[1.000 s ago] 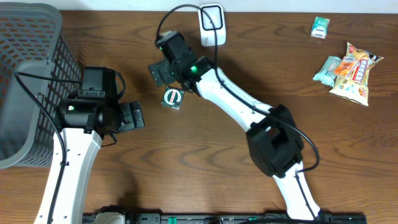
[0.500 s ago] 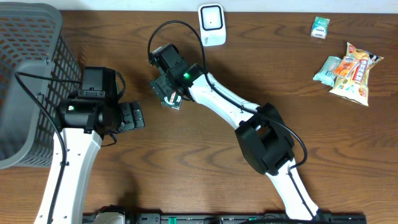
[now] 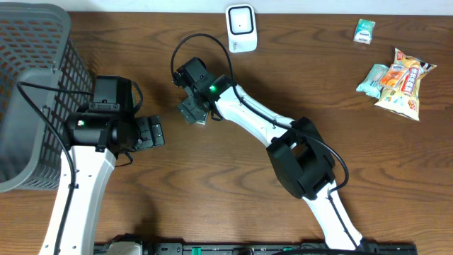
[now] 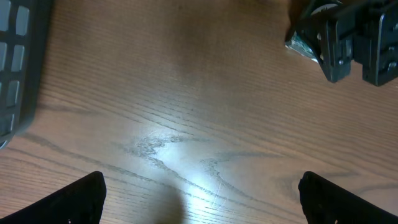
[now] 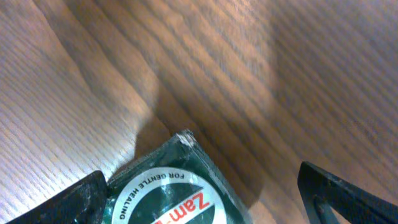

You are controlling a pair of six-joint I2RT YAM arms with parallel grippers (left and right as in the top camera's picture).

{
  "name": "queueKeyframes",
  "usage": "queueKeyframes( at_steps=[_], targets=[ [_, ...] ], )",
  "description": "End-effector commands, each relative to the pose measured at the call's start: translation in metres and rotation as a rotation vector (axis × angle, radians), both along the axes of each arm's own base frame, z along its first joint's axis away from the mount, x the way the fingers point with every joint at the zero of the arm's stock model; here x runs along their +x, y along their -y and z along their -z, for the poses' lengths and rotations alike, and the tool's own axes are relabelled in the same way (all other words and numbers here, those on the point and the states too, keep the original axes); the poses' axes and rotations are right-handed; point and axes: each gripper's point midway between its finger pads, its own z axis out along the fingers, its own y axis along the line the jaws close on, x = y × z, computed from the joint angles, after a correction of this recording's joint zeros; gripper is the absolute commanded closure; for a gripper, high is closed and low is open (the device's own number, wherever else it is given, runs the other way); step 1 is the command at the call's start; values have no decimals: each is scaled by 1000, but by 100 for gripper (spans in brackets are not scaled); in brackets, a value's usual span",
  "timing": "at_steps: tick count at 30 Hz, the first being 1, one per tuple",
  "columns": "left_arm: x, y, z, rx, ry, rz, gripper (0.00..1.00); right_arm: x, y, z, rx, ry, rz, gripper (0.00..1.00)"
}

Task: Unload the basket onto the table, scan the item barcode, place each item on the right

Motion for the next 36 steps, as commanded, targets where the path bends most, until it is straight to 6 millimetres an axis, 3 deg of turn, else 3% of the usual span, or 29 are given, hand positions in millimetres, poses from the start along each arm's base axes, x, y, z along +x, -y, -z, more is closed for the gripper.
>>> queueKeyframes(
  at_steps=[1, 8, 14, 23, 29, 36],
  targets=[
    [-1, 0, 3, 3, -10, -7, 2, -5, 11, 11, -60, -18, 15, 7],
    [-1, 0, 3, 3, -10, -7, 3, -20, 40, 13, -157, -86, 116, 5],
    [-1, 0, 3, 3, -10, -7, 3, -44, 67, 7, -243, -179, 189, 5],
    [-1, 0, 3, 3, -10, -7, 2, -71, 92, -37, -291, -229, 203, 1],
    [-1, 0, 3, 3, -10, -7, 2, -79, 99, -67, -293, -210, 151, 1],
    [-1, 0, 3, 3, -10, -7, 2, -75, 92, -65, -332, -162, -79, 1]
  ],
)
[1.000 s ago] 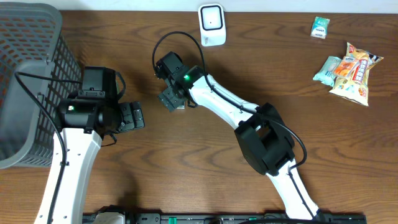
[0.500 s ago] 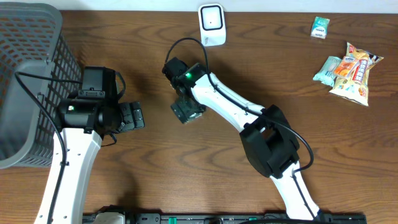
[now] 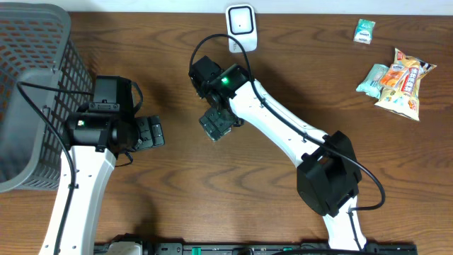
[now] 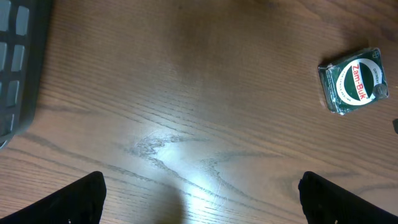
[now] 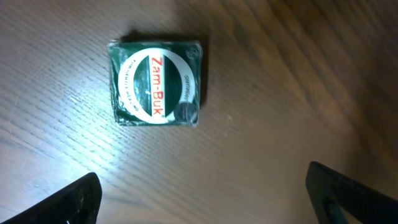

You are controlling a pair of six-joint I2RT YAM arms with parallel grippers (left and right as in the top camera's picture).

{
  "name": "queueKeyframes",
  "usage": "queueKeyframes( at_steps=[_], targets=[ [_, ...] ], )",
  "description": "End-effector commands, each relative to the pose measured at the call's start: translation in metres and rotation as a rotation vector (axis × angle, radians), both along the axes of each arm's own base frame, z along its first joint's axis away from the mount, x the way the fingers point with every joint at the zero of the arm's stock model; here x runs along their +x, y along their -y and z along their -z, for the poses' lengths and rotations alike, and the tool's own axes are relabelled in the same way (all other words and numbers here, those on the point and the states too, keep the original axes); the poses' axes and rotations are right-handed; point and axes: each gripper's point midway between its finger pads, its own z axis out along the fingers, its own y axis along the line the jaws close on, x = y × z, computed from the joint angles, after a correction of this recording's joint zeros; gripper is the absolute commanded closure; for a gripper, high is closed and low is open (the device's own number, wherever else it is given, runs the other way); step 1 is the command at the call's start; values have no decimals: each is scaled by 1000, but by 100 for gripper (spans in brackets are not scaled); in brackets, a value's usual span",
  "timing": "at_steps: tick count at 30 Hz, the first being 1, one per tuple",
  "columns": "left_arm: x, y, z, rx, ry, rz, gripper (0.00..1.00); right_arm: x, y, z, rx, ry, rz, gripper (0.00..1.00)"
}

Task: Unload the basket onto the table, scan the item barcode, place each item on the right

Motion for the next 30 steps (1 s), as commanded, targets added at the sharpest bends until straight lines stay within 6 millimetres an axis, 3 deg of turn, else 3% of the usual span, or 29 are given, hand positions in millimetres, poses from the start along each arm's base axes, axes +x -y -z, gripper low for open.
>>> queueKeyframes(
  at_steps=[1, 4, 9, 16, 25, 30],
  targets=[
    [-1, 0, 3, 3, -10, -7, 2, 4, -3, -2, -19, 21, -171, 1],
    [-1, 0, 3, 3, -10, -7, 2, 4, -15, -2, 21, 23, -276, 1],
    [-1, 0, 3, 3, -10, -7, 2, 3, -29, -3, 105, 11, -261, 1],
    [-1, 0, 3, 3, -10, -7, 2, 0, -35, 18, 133, -18, -226, 1],
    [-1, 0, 3, 3, -10, -7, 2, -9, -30, 31, 168, -81, 171, 4],
    [-1, 0, 3, 3, -10, -7, 2, -18, -30, 33, 178, -116, 389, 16]
  ],
)
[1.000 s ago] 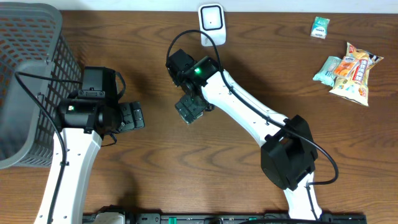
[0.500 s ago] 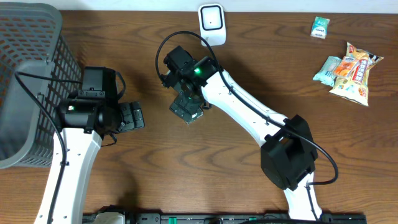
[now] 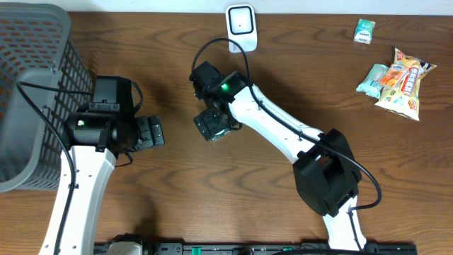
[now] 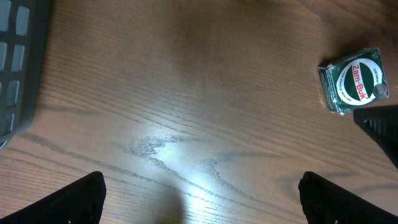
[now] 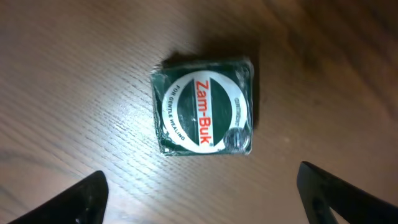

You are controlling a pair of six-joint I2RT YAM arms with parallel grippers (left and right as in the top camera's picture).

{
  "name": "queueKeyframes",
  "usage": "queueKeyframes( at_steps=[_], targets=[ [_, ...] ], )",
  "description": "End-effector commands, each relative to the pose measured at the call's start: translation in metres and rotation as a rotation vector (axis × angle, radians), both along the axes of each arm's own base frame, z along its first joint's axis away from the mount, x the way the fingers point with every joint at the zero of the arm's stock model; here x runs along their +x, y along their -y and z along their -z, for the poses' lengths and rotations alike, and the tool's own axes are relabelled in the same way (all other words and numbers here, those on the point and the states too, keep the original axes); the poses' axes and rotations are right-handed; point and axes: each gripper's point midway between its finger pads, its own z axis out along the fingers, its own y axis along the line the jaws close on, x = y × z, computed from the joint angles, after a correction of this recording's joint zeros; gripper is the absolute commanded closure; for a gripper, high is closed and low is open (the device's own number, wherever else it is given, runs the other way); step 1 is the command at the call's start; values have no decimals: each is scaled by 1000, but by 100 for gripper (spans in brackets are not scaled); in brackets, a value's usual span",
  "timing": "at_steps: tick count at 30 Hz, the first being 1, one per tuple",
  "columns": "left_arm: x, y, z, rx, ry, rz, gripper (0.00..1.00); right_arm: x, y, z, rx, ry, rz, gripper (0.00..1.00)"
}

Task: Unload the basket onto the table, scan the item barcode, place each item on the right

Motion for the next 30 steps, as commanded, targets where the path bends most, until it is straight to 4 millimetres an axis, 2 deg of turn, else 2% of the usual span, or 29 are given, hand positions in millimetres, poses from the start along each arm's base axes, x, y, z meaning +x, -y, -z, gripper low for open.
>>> queueKeyframes(
  at_steps=[1, 4, 5, 6, 8, 13, 15, 23, 30],
  targets=[
    [-1, 0, 3, 3, -10, -7, 2, -9, -7, 8, 11, -52, 198, 23],
    [-1, 0, 3, 3, -10, -7, 2, -10, -15, 7, 29, -36, 202, 34],
    [-1, 0, 3, 3, -10, -7, 2, -10, -20, 7, 41, -29, 203, 46],
    [-1, 0, 3, 3, -10, -7, 2, -10, -25, 6, 54, -21, 207, 63],
    [-1, 0, 3, 3, -10, -7, 2, -8, -31, 5, 71, -7, 217, 77],
    [-1, 0, 3, 3, -10, -7, 2, -4, -45, 9, 115, 21, 275, 88],
    [-1, 0, 3, 3, -10, -7, 2, -5, -50, 13, 133, 24, 291, 96],
    [-1, 0, 3, 3, -10, -7, 2, -2, -70, 41, 193, 63, 282, 99],
    [-1, 0, 3, 3, -10, -7, 2, -21, -43, 58, 81, 1, 291, 99]
  ],
)
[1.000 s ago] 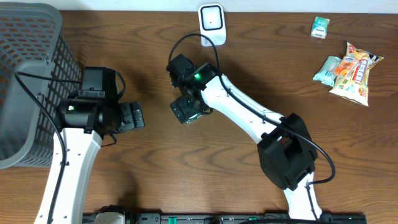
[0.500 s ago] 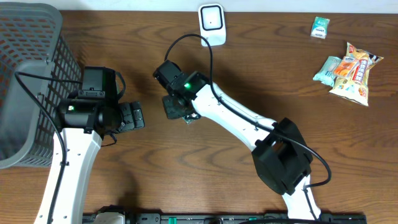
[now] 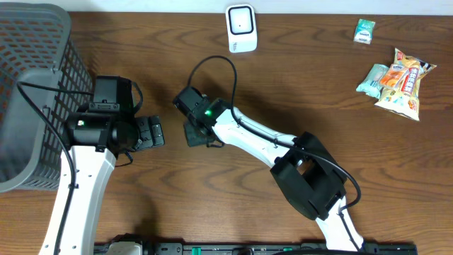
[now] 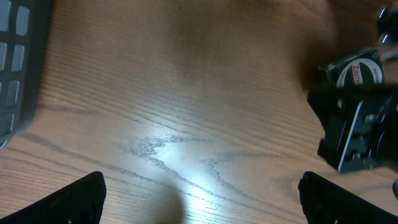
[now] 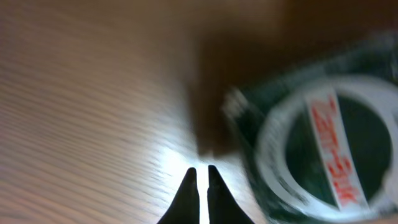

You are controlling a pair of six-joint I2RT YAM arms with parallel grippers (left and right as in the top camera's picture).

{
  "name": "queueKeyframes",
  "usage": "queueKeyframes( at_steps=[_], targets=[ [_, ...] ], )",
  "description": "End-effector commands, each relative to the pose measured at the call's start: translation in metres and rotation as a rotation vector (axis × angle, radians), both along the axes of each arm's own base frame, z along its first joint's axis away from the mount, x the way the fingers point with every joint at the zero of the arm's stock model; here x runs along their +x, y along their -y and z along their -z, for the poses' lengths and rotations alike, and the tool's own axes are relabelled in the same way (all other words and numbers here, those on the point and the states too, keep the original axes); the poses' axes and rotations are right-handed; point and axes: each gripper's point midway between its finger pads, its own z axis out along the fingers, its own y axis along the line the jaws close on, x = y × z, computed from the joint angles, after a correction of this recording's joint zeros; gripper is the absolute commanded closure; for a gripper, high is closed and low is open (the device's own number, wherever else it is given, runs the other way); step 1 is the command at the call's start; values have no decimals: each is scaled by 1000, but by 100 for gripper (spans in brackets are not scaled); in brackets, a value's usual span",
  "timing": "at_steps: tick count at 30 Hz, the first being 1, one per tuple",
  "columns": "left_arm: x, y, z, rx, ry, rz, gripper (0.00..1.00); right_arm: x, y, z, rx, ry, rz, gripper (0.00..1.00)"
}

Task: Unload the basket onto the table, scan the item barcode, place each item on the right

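The item is a dark green Zam-Buk tin (image 5: 317,134), lying label up on the wooden table. It also shows in the left wrist view as the tin (image 4: 356,67), partly behind my right gripper (image 4: 354,134). In the overhead view the right arm covers it. My right gripper (image 5: 200,186) is shut and empty, low over the table just left of the tin; in the overhead view the right gripper (image 3: 193,133) is left of centre. The white scanner (image 3: 241,28) stands at the far edge. My left gripper (image 3: 150,132) is open and holds nothing.
A grey mesh basket (image 3: 32,85) fills the left side, its edge (image 4: 18,68) close to the left arm. Snack packets (image 3: 396,79) and a small green packet (image 3: 364,31) lie at the far right.
My right gripper was open and higher, centred over the tin. Now it is shut and low at the tin's side, further left on the table. The left arm has not moved.
At first my right gripper was low over the tin with its fingers wide apart. Then it was higher and the tin lay label up on the table, slightly further right. It stayed open above the tin, and now it is shut beside it.
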Motion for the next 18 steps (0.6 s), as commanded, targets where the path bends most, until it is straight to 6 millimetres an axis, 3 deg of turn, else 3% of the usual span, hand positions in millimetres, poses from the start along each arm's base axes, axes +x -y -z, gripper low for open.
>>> queueKeyframes(
  at_steps=[1, 6, 12, 15, 18],
  targets=[
    [-1, 0, 3, 3, -10, -7, 2, -4, 14, 7, -63, -10, 22, 99],
    [-1, 0, 3, 3, -10, -7, 2, 8, 56, 11, -267, 91, 68, 99],
    [-1, 0, 3, 3, -10, -7, 3, 30, 113, -4, -494, 190, 134, 99],
    [-1, 0, 3, 3, -10, -7, 2, 39, 139, -20, -528, 166, 182, 99],
    [-1, 0, 3, 3, -10, -7, 2, 48, 144, -36, -453, 134, 223, 99]
  ],
)
